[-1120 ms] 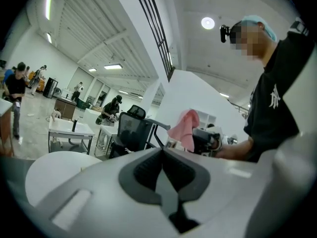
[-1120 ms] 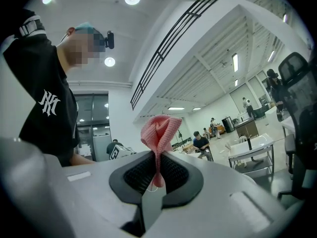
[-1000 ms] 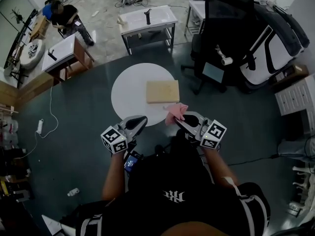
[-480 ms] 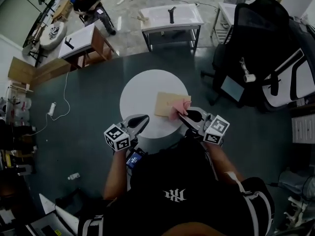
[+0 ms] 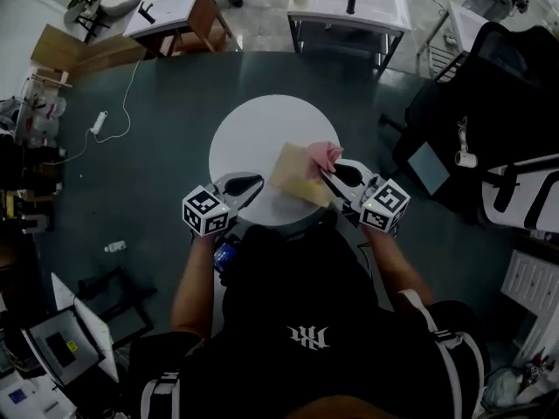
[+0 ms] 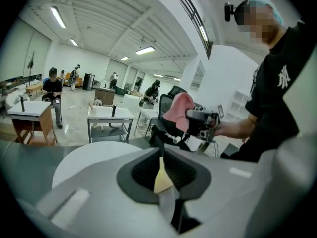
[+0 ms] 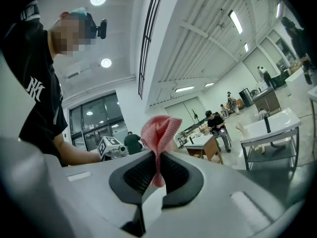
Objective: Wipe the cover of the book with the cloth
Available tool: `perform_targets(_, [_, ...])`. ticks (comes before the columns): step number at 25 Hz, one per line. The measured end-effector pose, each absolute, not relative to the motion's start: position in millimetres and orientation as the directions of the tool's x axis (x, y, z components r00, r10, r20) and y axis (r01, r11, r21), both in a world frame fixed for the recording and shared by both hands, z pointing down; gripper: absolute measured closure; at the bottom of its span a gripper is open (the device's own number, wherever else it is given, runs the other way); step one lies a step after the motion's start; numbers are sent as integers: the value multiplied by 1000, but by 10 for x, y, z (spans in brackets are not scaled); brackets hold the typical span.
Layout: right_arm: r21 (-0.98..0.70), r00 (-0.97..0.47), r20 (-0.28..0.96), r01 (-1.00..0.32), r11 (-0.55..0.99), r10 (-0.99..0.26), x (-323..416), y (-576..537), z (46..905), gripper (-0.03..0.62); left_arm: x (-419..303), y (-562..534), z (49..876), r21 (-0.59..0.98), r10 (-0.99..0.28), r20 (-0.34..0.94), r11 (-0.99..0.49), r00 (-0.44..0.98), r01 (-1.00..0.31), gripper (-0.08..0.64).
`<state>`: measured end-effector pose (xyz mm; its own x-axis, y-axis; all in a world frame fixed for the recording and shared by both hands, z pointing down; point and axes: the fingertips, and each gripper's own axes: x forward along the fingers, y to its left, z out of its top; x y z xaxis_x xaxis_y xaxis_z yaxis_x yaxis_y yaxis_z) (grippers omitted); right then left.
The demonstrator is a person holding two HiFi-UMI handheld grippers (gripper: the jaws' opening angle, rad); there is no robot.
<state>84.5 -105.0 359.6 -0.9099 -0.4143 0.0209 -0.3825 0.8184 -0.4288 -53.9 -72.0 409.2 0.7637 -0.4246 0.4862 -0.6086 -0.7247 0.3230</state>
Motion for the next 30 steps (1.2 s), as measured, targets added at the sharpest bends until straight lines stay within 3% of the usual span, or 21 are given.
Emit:
perform_targets(13, [-373,-866,315,-490,788,-389,242,-1927,5041,568,-784,-1214,5917,338,-194,720,-740,666,-582,514])
perform_targets(20, [-323,-821,481,-492,808,-307,-329,-2098,5769,568,-947,-1269,6465,399,-127,740,-707,660,-584,497])
perform_targets(30, [-157,-685,670,-507,847,-285,-584,-2169,6453,568,-918,-1197,6695,468,-51,727,-693,684,-549,494])
